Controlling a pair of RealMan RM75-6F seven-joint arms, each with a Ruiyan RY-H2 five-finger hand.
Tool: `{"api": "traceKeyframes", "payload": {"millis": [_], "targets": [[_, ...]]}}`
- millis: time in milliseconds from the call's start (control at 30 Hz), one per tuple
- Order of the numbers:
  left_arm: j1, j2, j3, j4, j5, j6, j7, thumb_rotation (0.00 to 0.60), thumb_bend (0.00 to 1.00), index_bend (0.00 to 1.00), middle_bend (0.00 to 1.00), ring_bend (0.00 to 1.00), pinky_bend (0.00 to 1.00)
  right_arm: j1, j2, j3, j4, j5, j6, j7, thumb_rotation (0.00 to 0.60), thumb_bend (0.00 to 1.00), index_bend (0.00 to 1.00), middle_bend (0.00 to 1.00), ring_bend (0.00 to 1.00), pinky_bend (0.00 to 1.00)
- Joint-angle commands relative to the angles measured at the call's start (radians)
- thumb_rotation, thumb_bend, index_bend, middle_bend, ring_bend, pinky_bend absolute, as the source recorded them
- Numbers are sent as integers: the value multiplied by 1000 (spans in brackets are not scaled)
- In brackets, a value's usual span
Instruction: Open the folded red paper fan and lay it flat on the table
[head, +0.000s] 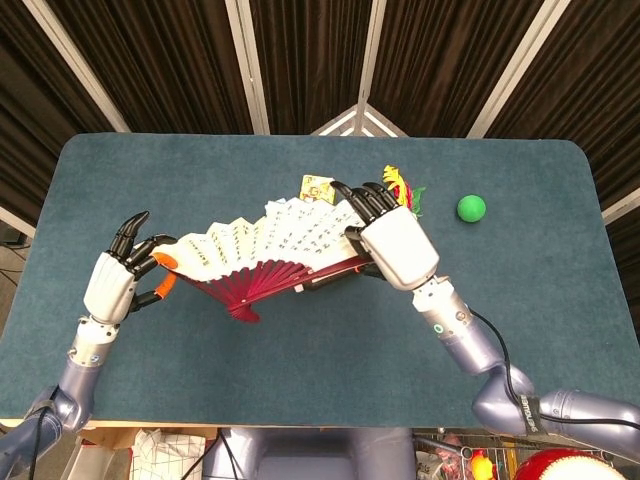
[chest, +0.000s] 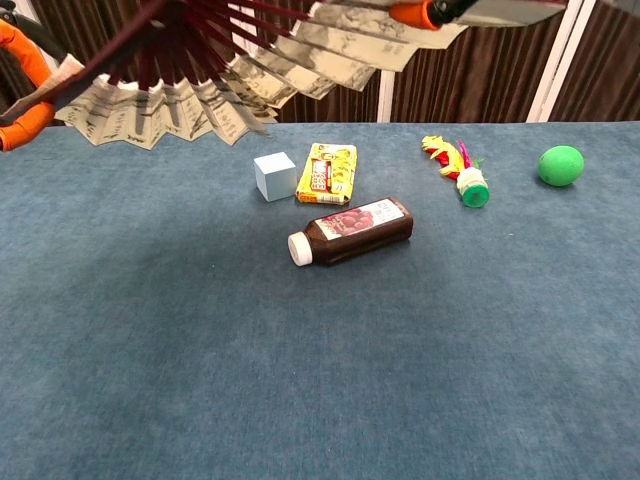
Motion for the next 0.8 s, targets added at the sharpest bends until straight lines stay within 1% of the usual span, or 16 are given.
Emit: {"api": "traceKeyframes", "payload": {"millis": [33, 367, 800], "targets": [[-10, -15, 1, 34, -2, 18, 19, 600, 517, 625, 327, 17, 109, -5, -30, -10, 52, 3, 5, 24, 600, 367, 814, 150, 235, 213], [-22, -36, 21, 117, -4, 45, 70, 600, 517, 623, 317, 17, 109, -12, -104, -26, 202, 4, 17, 86, 600, 367, 821, 150, 235, 213], [-19, -63, 45, 203, -9, 83, 120, 600, 517, 617, 304, 17, 108, -32, -147, -47, 308, 5, 28, 90, 600, 368, 823, 150, 235, 213]]}}
